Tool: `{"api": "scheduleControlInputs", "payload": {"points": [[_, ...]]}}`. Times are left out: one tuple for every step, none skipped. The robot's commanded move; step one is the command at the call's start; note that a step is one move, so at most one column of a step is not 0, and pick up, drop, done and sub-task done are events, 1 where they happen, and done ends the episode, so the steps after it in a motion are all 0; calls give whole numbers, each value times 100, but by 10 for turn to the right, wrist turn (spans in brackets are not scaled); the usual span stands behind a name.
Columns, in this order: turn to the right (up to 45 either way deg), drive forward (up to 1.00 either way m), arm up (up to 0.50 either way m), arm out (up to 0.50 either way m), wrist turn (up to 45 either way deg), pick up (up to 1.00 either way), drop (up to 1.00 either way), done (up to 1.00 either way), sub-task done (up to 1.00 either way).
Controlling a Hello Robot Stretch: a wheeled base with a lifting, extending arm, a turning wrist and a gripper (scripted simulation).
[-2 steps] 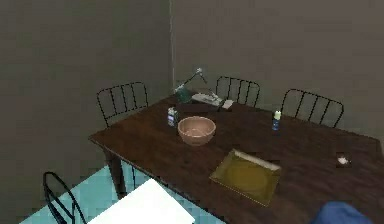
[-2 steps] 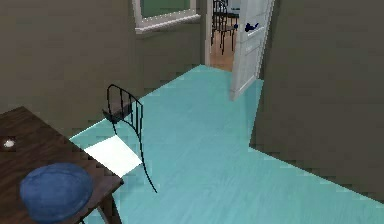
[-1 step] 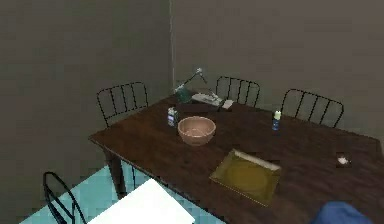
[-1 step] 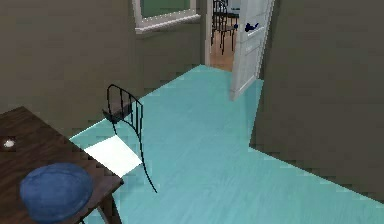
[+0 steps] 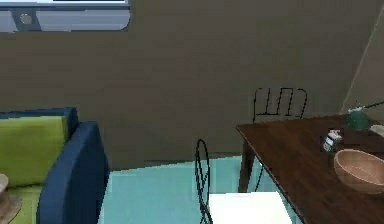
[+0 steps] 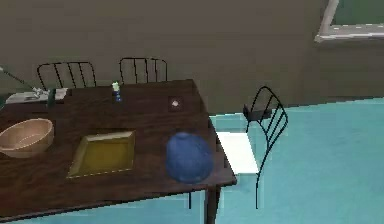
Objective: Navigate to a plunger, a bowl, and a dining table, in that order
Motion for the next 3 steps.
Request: {"api": "scheduleControlInputs", "payload": {"points": [[-450,0,0,0,0,0,0,0,0],[-450,0,0,0,0,0,0,0,0],[-240,0,0,0,0,0,0,0,0]]}}
